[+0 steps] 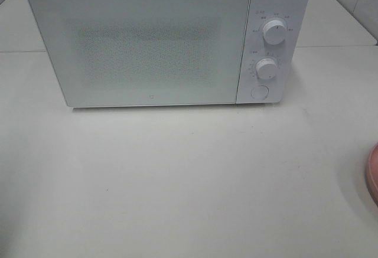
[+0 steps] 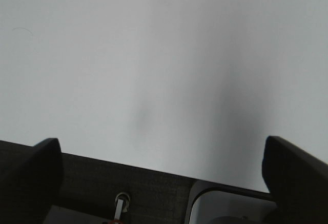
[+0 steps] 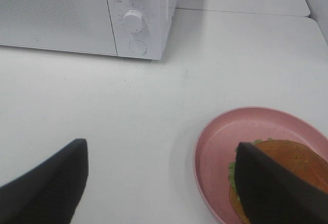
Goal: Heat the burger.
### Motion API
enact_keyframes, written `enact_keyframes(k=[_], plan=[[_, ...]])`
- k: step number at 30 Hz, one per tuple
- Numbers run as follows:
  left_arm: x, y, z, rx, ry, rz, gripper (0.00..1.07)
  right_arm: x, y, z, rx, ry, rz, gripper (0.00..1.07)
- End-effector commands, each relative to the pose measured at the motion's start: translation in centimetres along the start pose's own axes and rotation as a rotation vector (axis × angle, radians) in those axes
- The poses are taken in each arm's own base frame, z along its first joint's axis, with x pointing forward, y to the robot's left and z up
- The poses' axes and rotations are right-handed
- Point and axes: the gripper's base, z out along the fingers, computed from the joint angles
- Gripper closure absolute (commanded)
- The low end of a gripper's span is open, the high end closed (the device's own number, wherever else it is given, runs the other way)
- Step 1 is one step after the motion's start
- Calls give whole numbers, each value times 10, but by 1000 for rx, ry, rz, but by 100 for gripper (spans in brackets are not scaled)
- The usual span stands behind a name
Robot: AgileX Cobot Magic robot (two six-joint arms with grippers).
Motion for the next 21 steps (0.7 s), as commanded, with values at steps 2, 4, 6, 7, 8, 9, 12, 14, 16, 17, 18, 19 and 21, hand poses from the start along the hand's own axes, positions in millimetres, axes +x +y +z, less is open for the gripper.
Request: enact_keyframes(k=[2, 4, 6, 7, 8, 9, 12, 14, 16, 17, 18, 19, 21], plan=[[29, 4, -12, 14, -105, -14, 8, 1, 0, -4, -1, -37, 9, 32], [36, 5, -15, 17, -133, -17, 8, 1, 0, -4, -1, -37, 9, 32], [53, 7, -21, 23, -203, -21, 8, 1, 0, -4, -1, -37, 9, 32], [53, 7, -21, 23, -203, -21, 8, 1, 0, -4, -1, -37, 9, 32], [64, 9, -30, 28, -273, -19, 8, 1, 0, -4, -1, -37, 9, 32], [68, 9, -34, 32, -311, -13, 8, 1, 0, -4, -1, -37, 9, 32], [80, 10, -43, 52, -409, -8, 8, 1, 0, -4, -1, -37, 9, 32], [87, 10, -48, 60, -463, 14, 8, 1, 0, -4, -1, -37, 9, 32], [94, 10, -52, 65, -510, 35, 8, 1, 0, -4, -1, -37, 9, 32], [98, 10, -55, 70, -538, 38, 8, 1, 0, -4, -1, -37, 9, 32], [98, 10, -55, 70, -538, 38, 8, 1, 0, -4, -1, -37, 9, 32], [103, 11, -57, 74, -576, 40, 8, 1, 0, -4, -1, -37, 9, 32], [108, 11, -60, 76, -611, 38, 8, 1, 0, -4, -1, -37, 9, 32]])
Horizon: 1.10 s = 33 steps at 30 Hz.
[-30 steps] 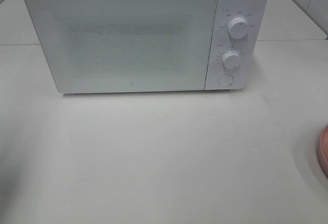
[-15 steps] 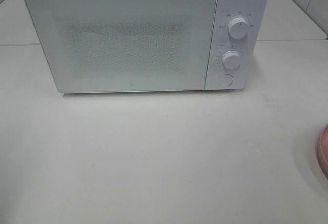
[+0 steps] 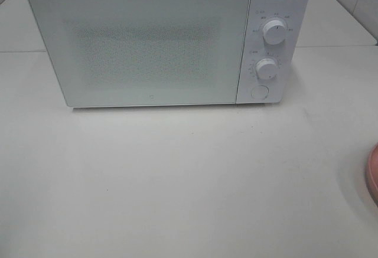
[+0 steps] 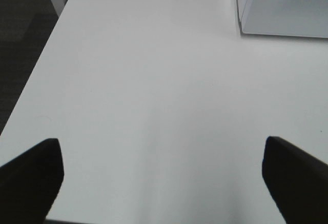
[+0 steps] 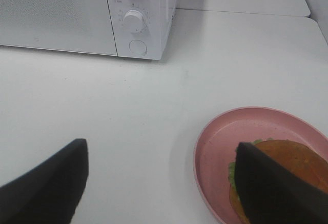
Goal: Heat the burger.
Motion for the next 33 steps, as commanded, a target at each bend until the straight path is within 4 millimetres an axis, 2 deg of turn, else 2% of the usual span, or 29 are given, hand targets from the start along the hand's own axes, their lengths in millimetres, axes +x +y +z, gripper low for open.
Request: enact_keyframes(k=[1, 10, 33], plan=[[6, 0, -8, 7, -56, 2, 8, 1, 0, -4, -1, -37, 9, 32], [13, -5, -16, 58, -127, 68, 8, 1, 0, -4, -1, -37, 9, 32], [13, -7, -16, 25, -126, 26, 8, 1, 0, -4, -1, -37, 9, 32]])
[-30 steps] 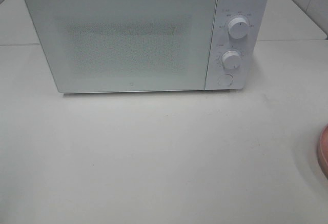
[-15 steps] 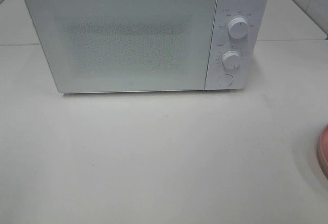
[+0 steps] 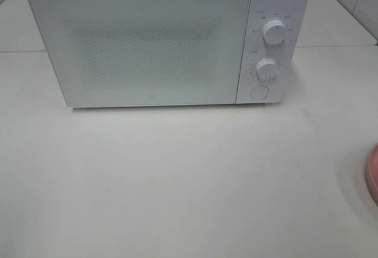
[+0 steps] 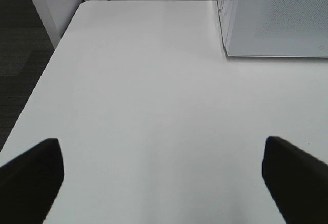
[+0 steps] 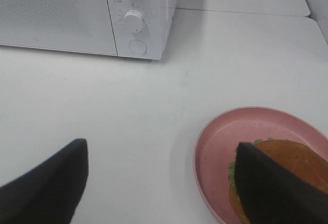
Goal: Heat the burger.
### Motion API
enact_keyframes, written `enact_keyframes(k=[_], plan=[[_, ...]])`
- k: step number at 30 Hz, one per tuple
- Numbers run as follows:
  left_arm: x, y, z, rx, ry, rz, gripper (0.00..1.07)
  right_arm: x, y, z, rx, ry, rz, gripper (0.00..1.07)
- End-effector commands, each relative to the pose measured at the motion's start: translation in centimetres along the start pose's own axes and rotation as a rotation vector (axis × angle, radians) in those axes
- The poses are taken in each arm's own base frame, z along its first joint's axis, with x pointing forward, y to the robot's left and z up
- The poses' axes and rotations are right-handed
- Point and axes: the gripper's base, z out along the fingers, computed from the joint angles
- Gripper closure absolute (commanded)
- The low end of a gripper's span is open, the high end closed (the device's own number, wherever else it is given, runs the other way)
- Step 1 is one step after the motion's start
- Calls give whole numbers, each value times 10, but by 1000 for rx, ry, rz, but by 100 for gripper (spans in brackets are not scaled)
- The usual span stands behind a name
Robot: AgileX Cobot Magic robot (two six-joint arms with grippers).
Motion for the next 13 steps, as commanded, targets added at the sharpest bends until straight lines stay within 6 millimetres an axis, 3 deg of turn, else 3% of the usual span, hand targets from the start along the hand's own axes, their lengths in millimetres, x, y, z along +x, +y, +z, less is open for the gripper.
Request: enact_keyframes(k=[1, 13], plan=[[1, -1, -3, 4, -22, -4, 8, 1, 0, -4, -1, -37, 9, 32], [1, -1, -3, 4, -22, -4, 8, 1, 0, -4, -1, -37, 9, 32]])
